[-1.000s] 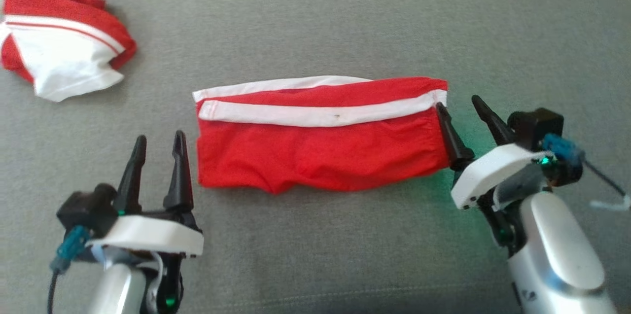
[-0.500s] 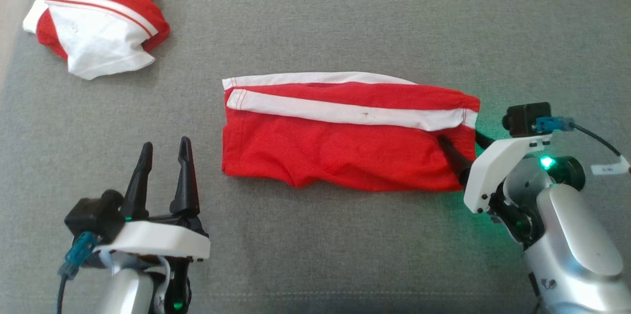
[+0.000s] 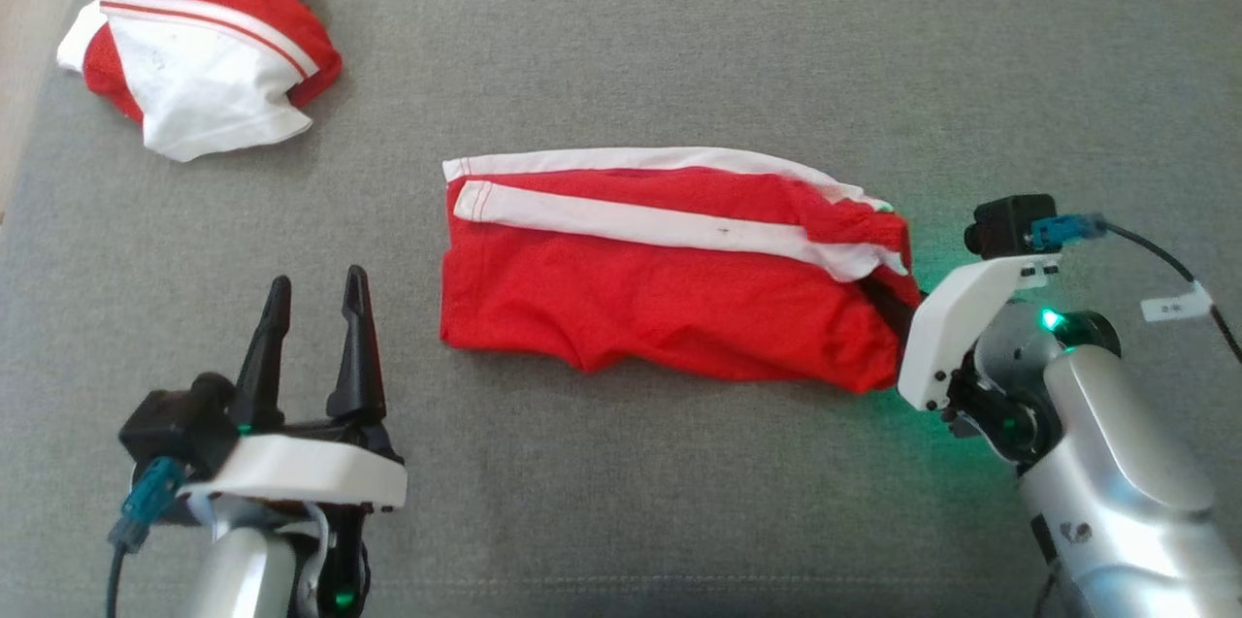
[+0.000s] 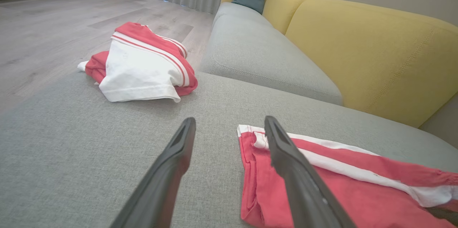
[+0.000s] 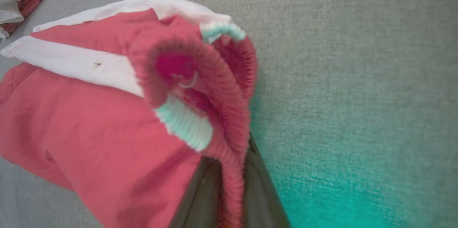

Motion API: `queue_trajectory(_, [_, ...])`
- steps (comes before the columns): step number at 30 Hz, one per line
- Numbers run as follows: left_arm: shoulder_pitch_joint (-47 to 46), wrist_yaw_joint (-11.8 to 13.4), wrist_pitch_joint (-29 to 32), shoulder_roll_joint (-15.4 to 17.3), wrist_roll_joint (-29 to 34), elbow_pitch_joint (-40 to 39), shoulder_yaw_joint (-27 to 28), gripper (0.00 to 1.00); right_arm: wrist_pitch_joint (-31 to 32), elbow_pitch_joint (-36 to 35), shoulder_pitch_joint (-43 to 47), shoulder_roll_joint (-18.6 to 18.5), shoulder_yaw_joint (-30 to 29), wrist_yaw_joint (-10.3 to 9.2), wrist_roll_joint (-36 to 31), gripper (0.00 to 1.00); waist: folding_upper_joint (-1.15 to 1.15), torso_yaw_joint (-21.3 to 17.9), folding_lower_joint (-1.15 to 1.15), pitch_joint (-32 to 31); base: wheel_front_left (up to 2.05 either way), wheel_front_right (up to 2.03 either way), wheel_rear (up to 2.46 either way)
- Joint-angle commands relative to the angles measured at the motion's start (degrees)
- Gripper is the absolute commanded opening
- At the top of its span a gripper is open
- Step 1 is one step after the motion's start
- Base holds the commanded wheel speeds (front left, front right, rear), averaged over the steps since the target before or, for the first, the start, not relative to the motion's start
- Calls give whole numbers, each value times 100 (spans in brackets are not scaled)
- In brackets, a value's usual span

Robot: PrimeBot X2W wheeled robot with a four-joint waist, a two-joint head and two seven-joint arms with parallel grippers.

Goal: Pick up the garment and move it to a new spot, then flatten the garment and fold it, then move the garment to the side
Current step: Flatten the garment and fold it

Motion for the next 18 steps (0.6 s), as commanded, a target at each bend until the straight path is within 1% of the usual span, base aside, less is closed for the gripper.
queue_trajectory(1, [-116,-46,-69,50,63,-160,279,100,-75,-50,-163,-80,191,-5,78,0,0,-46,0,-31,0,0,0])
queue_trajectory(3, [-103,-48,-69,52,77,-158,290,100,-100,-39,-205,-125,225,-5,114,0,0,-73,0,-52,0,0,0])
queue_trajectory(5, [-72,-47,-69,52,106,-166,298,100,-111,-42,-266,-259,297,-5,194,0,0,-128,0,-91,0,0,0])
queue_trajectory(9, [-19,-52,-70,56,142,-178,296,100,51,-146,-305,-717,452,-5,314,0,0,-256,0,-184,0,0,0])
queue_trajectory(14, [26,-69,-70,53,155,-185,281,100,366,-490,-286,-1254,483,-5,542,0,0,-429,0,-230,0,0,0])
queue_trajectory(16, [29,-72,-70,48,163,-185,262,100,503,-664,-253,-1354,465,-5,691,0,0,-482,0,-228,0,0,0])
queue_trajectory(18, [21,-72,-70,46,170,-189,247,100,637,-868,-212,-1362,459,-5,881,0,0,-522,0,-215,0,0,0])
